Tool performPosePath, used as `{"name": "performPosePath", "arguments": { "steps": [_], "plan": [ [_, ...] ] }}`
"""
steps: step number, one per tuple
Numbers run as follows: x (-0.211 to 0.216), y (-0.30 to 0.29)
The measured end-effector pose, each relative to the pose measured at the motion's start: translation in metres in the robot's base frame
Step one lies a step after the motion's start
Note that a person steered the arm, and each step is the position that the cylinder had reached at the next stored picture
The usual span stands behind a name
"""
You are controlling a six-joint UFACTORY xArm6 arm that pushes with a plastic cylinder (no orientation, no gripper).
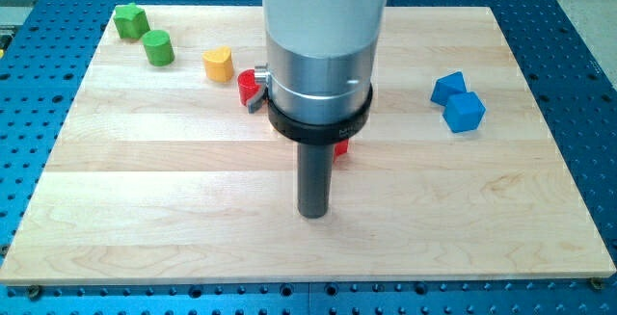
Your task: Slide the blue blocks towards the top right of the board
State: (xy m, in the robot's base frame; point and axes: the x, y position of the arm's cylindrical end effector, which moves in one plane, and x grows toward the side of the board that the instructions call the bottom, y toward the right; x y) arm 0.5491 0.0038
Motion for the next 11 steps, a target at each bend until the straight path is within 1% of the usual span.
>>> {"name": "performPosePath", "arguments": {
  "steps": [1,2,3,4,5,6,7,8,9,11],
  "plan": [
    [-0.004,-0.001],
    [-0.025,0.050],
    [-0.065,0.079],
    [-0.069,0.143],
    [-0.100,0.174],
    [-0.151,0.172],
    [-0.142,0.170],
    [-0.102,0.187],
    [-0.119,0.220],
    [-0.221,0.187]
  ]
}}
